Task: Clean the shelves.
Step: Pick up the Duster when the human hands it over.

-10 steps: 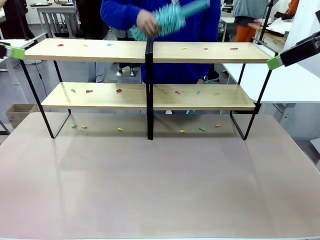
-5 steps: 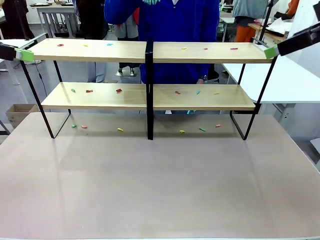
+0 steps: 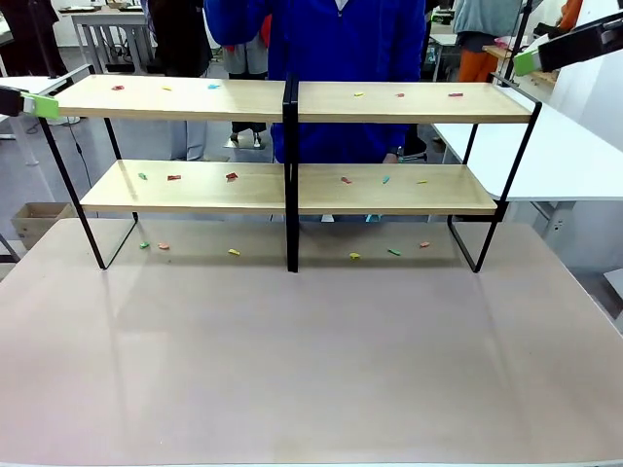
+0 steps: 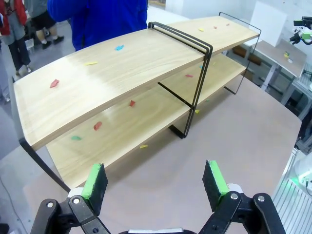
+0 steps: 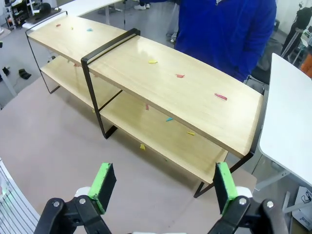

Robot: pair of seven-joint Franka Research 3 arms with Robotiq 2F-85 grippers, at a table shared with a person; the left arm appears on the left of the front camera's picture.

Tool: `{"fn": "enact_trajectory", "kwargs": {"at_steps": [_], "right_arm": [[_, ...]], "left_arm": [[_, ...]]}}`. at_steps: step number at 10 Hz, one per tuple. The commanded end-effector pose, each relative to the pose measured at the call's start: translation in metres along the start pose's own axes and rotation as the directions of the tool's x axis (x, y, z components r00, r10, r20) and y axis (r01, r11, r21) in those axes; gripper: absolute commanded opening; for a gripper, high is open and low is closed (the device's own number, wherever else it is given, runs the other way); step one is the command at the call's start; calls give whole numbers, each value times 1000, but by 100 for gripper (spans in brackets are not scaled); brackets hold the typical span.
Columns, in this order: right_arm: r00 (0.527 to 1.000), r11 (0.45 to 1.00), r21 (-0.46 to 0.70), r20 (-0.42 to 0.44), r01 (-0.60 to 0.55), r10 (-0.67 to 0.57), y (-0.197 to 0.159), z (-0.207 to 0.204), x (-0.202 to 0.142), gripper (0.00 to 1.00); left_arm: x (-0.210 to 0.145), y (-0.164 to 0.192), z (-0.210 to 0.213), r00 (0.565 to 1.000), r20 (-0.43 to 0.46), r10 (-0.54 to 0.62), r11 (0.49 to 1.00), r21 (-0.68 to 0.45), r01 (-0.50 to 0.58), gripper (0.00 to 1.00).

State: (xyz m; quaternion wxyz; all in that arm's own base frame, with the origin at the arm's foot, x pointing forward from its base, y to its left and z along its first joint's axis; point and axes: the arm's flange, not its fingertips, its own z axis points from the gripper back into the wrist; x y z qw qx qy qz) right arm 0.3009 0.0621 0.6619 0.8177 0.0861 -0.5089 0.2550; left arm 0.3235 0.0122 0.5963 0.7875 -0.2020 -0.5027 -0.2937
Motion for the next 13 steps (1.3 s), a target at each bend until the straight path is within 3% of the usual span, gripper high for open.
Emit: {"fn": "enact_trajectory", "kwargs": {"at_steps": [1, 4, 5, 13], "right_arm": [[999, 999, 23, 34, 27, -28, 1, -3, 5, 100], [999, 999, 31, 28, 31, -32, 0, -8, 1, 100], [1000, 1000, 9, 2, 3, -3, 2, -1, 0, 100], [1000, 1000, 9, 2, 3, -3, 2, -1, 0, 100]], "left_arm": [[-29, -13, 2, 1000, -4, -10, 1000, -4, 10, 100], [-27, -9, -4, 999, -33, 5, 1000, 14, -4, 100], [-1, 0, 0, 1000, -2, 0, 1000, -3, 0, 100], [-1, 0, 0, 1000, -2, 0, 1000, -3, 0, 100]]}}
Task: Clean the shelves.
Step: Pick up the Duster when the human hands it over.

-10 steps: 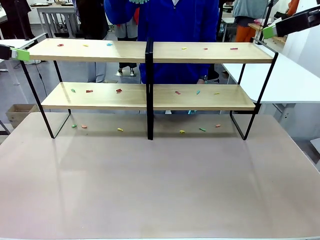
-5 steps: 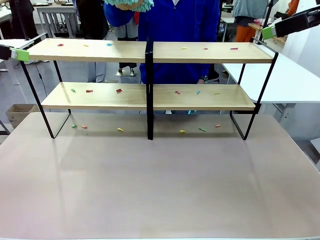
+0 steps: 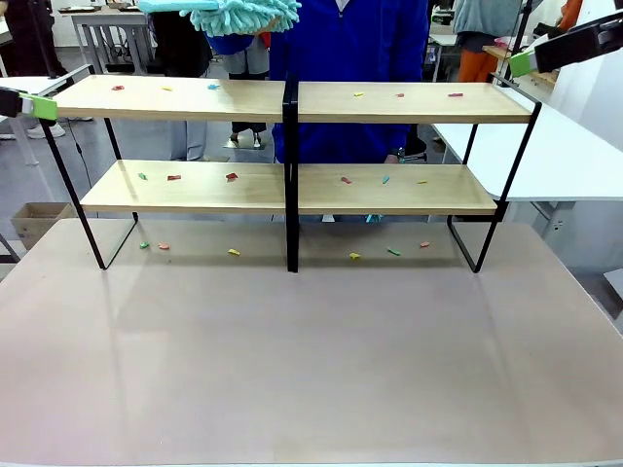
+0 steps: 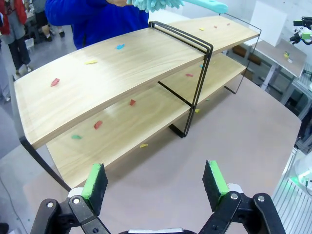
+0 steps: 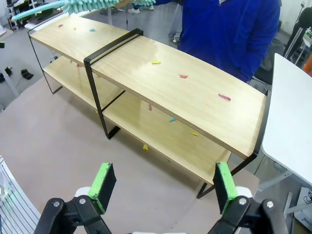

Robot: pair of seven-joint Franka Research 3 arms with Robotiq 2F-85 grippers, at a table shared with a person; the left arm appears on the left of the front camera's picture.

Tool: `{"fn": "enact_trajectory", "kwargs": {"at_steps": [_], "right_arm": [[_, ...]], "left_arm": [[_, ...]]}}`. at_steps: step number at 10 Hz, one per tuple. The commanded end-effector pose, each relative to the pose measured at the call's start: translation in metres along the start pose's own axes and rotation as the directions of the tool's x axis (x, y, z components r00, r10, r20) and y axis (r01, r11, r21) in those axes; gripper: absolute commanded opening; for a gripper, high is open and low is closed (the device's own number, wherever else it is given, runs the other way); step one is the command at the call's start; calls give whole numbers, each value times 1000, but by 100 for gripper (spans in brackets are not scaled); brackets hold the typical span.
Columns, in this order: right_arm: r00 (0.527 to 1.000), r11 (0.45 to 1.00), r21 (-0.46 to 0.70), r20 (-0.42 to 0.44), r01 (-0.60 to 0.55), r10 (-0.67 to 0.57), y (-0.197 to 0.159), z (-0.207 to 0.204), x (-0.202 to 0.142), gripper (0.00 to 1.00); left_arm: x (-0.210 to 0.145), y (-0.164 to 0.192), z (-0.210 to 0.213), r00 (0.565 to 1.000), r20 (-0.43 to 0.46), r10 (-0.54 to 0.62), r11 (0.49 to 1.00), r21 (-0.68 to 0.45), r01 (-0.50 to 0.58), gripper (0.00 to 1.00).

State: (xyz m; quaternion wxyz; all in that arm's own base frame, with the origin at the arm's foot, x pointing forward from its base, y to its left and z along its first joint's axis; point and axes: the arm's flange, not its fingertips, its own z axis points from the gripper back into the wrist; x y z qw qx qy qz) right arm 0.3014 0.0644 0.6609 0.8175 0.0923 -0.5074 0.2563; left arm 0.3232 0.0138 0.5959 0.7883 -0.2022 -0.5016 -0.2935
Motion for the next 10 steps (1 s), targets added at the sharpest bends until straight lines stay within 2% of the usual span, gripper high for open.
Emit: {"fn": "enact_trajectory", "kwargs": {"at_steps": [1, 2, 3, 4, 5, 7, 9, 10], "right_arm": [[1000, 1000, -3, 2, -1, 1, 0, 1, 0, 100], [1000, 1000, -3, 2, -1, 1, 0, 1, 0, 100], [1000, 1000, -3, 2, -1, 1, 0, 1, 0, 100], [1000, 1000, -3, 2, -1, 1, 0, 1, 0, 100], [1000, 1000, -3, 2, -1, 1, 0, 1, 0, 100], [1000, 1000, -3, 2, -1, 1, 0, 1, 0, 100], [1000, 1000, -3, 2, -1, 1, 0, 1, 0, 100], [1000, 1000, -3, 2, -1, 1, 0, 1, 0, 100]], "left_arm": [[0, -1, -1, 1000, 1, -1, 1000, -2, 1, 100], [0, 0, 0, 1000, 0, 0, 1000, 0, 0, 100], [6, 0, 5, 998, -10, 54, 996, -66, -55, 100], [24, 12, 4, 990, -51, 128, 974, -181, -136, 100], [47, 32, -4, 960, -126, 250, 926, -257, -275, 100], [91, 80, -38, 881, -270, 388, 754, -456, -472, 100], [139, 102, -91, 761, -370, 533, 517, -570, -638, 100], [157, 108, -115, 719, -402, 567, 449, -581, -679, 100]]}}
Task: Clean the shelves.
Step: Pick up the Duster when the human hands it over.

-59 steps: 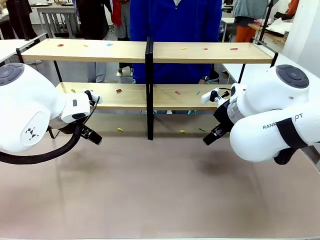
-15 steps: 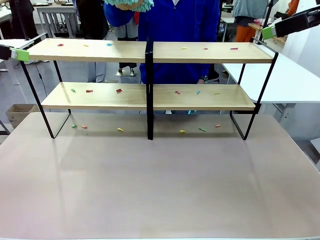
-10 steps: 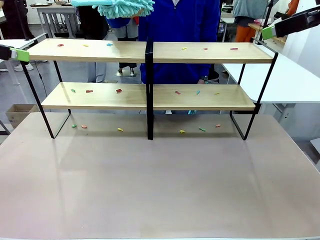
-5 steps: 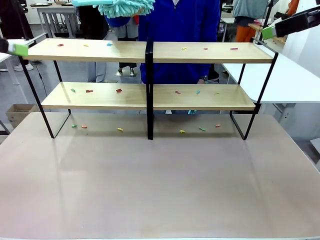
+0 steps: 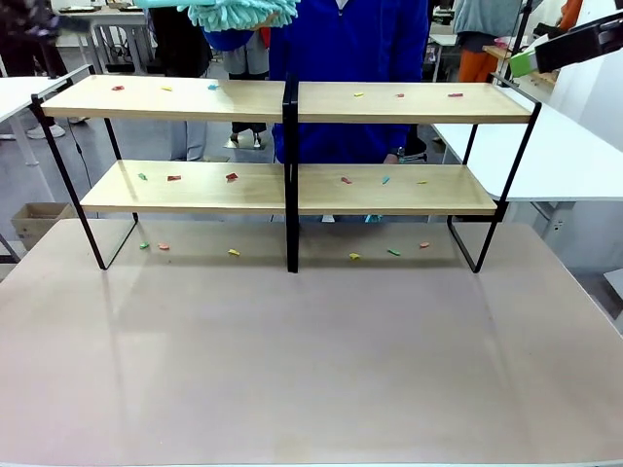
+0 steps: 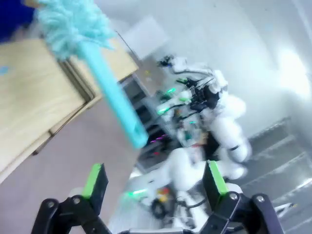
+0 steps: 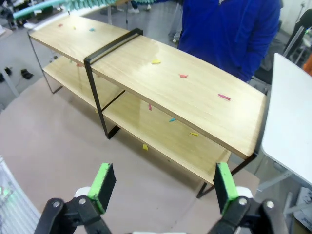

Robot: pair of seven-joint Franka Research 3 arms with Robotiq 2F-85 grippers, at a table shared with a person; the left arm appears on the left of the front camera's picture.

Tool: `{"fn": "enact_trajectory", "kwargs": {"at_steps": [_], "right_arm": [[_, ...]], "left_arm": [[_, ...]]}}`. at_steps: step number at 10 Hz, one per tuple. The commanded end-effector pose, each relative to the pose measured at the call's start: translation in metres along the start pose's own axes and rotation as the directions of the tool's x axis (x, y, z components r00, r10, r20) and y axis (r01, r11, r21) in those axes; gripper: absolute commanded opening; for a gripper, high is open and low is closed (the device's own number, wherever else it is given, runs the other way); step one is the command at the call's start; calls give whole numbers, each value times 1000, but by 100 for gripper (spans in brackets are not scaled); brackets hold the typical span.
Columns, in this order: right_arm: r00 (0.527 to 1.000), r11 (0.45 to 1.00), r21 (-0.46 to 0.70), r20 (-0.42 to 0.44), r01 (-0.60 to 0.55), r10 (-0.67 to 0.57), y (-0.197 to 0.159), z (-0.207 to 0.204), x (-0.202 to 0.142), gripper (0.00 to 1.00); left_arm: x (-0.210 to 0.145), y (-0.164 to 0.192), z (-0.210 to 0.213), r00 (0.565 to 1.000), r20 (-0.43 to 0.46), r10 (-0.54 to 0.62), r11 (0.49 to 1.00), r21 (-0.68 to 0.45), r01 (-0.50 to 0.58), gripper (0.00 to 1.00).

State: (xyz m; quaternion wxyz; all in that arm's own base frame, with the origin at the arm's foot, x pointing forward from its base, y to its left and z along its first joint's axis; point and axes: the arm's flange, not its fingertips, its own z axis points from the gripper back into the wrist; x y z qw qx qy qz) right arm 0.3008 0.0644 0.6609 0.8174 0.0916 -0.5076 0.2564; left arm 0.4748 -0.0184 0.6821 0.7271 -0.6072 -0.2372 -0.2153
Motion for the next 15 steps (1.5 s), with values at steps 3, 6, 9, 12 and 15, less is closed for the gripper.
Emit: {"fn": "enact_trajectory", "kwargs": {"at_steps": [3, 6, 9, 12, 15], "right_arm": [[1000, 1000, -2, 2, 0, 0, 0, 0, 1, 100], [1000, 1000, -2, 2, 0, 0, 0, 0, 1, 100], [1000, 1000, -2, 2, 0, 0, 0, 0, 1, 100], [1000, 1000, -2, 2, 0, 0, 0, 0, 1, 100], [1000, 1000, -2, 2, 0, 0, 0, 0, 1, 100]], "left_arm": [[72, 62, -50, 949, -89, 303, 953, 40, -301, 100], [68, 77, -59, 941, -98, 325, 946, 33, -323, 100], [71, 79, -67, 943, -76, 323, 946, -15, -325, 100], [73, 84, -81, 939, -90, 333, 940, -39, -338, 100], [75, 83, -84, 957, -66, 284, 957, -35, -286, 39]]}}
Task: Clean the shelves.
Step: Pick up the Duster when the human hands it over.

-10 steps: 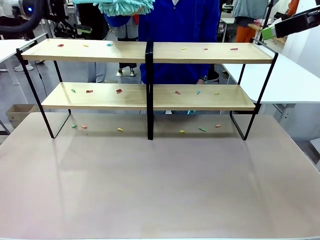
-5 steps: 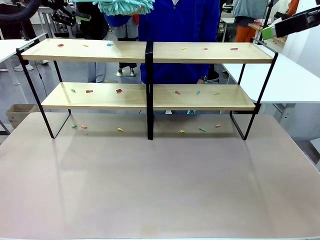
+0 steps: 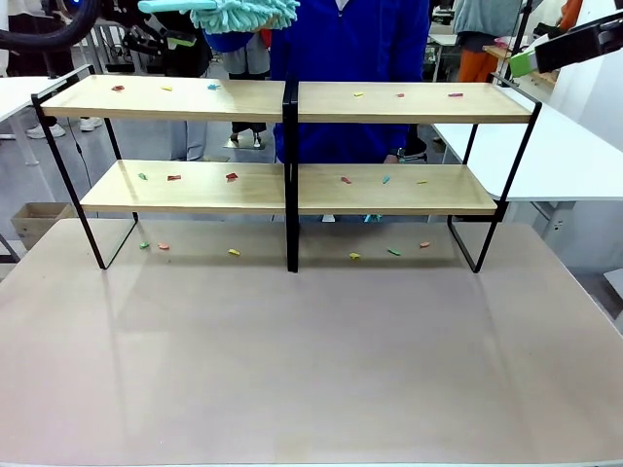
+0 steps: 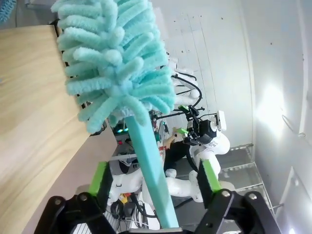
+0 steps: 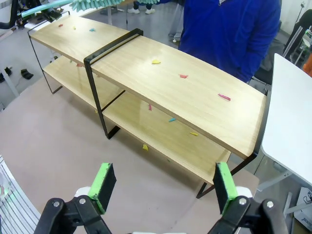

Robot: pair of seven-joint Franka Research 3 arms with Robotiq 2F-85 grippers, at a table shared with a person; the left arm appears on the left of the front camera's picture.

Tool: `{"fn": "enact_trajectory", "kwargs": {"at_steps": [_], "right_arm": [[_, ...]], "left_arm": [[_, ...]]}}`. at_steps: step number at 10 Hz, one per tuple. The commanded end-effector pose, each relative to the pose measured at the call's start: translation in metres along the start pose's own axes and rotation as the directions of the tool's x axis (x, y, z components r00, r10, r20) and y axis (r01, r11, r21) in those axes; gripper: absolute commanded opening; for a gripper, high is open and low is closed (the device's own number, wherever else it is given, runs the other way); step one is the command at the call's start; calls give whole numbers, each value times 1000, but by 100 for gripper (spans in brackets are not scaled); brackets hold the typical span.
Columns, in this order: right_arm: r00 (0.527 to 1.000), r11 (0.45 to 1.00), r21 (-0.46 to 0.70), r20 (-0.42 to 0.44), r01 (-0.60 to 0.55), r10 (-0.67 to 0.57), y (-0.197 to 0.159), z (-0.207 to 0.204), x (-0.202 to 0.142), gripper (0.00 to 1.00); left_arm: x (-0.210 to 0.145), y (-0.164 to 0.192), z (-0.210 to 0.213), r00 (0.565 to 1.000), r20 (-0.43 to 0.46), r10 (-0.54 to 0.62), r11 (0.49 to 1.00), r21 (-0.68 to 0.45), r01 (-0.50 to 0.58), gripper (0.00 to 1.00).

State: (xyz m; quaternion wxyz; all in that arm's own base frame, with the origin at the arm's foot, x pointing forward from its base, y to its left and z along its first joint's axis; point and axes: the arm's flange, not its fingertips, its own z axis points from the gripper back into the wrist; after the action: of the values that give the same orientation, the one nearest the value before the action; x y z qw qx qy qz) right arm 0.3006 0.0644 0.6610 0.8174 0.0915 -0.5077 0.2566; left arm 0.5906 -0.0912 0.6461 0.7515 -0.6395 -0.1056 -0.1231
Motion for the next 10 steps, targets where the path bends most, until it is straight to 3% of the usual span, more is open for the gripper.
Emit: {"fn": "enact_trajectory", "kwargs": {"at_steps": [1, 3, 4, 6, 10], "right_arm": [[1000, 1000, -2, 2, 0, 0, -1, 0, 1, 100], [1000, 1000, -2, 2, 0, 0, -1, 0, 1, 100], [1000, 1000, -2, 2, 0, 0, -1, 0, 1, 100], [1000, 1000, -2, 2, 0, 0, -1, 0, 1, 100], [1000, 1000, -2, 2, 0, 0, -1, 0, 1, 100]], "left_arm": [[2, -3, 2, 999, 18, -29, 999, -17, 29, 0], [2, 0, 2, 1000, 15, -21, 999, -32, 22, 0], [2, -1, -1, 1000, 11, -24, 999, -31, 24, 19], [1, -2, -2, 999, -2, -32, 999, -34, 32, 0], [-4, -4, -1, 998, -21, -55, 998, -40, 55, 0]]}}
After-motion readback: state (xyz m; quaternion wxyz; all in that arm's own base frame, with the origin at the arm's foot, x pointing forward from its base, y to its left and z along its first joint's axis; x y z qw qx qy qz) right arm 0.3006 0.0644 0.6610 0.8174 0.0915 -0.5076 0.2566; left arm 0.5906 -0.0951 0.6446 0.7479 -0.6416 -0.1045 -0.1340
